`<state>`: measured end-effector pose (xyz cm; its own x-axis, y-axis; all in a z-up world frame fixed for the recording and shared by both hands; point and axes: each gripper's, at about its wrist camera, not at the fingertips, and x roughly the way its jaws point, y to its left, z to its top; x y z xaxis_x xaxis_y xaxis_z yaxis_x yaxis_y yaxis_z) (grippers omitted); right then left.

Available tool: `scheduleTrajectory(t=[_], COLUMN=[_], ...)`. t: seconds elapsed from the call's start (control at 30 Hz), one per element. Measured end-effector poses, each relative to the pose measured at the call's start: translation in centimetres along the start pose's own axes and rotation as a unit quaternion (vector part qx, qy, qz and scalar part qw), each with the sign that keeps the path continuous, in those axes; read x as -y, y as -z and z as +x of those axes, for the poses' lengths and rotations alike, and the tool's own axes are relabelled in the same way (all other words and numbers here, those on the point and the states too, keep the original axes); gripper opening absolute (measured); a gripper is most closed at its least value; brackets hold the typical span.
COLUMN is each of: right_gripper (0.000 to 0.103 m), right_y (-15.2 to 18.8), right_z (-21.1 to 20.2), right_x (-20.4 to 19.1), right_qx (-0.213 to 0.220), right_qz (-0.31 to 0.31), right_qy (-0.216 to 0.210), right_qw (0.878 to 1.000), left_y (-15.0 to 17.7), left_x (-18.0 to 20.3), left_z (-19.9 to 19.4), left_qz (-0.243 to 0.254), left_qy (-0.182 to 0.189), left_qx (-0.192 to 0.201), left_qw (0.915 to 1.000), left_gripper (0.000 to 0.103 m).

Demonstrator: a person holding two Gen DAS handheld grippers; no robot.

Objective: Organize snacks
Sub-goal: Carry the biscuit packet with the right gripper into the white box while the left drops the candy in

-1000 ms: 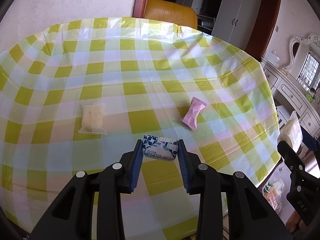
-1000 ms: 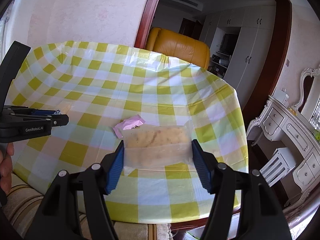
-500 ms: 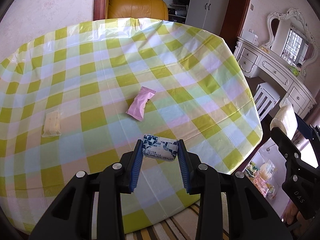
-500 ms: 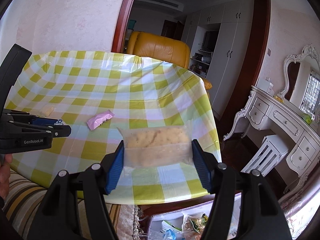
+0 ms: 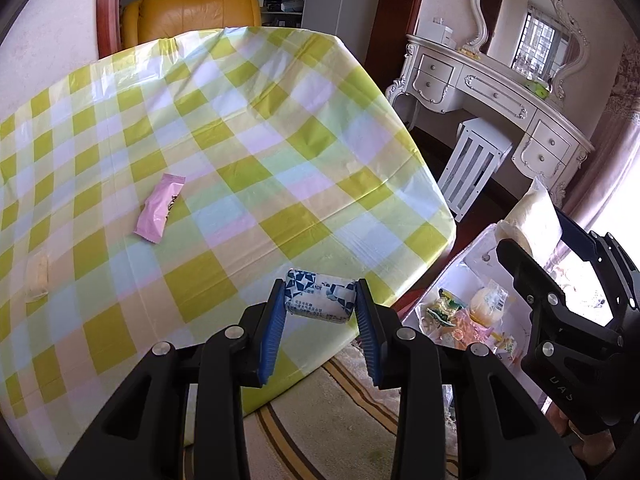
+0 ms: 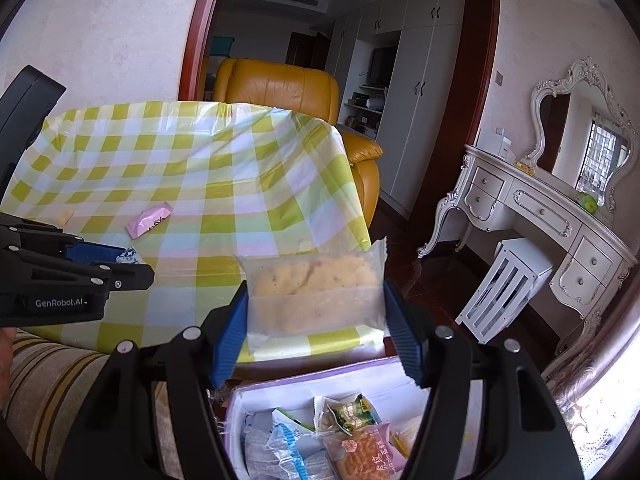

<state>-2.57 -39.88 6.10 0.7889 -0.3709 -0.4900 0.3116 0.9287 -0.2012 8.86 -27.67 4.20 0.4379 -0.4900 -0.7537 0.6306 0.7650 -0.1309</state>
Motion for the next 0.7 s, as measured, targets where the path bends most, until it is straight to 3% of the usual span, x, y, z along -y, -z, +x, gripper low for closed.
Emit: scheduleTrajectory(t=[0.27,0.6,0.7], right_gripper=[0.065,0.065,0.066], right_y=[3.3,7.4,8.2], right_z=[1.2,4.2,4.7], right_x=[4.2,9.3,10.1], right_qx=[-0.064,-0.16,-0.181], right_qz=[0.043,0.125,0.138], right_qy=[0.016,0.044,0.045], right_qw=[0.997,0.978,0.973], left_y=[-0.1,0.7,1.1], left_x=[4.4,8.0,9.1], left_z=[2.4,4.7,4.9], left_qz=[0.029,0.052,0.072], left_qy=[0.065,0.11,0.132], left_qx=[-0.058,-0.108,-0.126], left_qw=[0.9958,0.9866,0.9805], left_gripper=[0.034,0.034,0.034])
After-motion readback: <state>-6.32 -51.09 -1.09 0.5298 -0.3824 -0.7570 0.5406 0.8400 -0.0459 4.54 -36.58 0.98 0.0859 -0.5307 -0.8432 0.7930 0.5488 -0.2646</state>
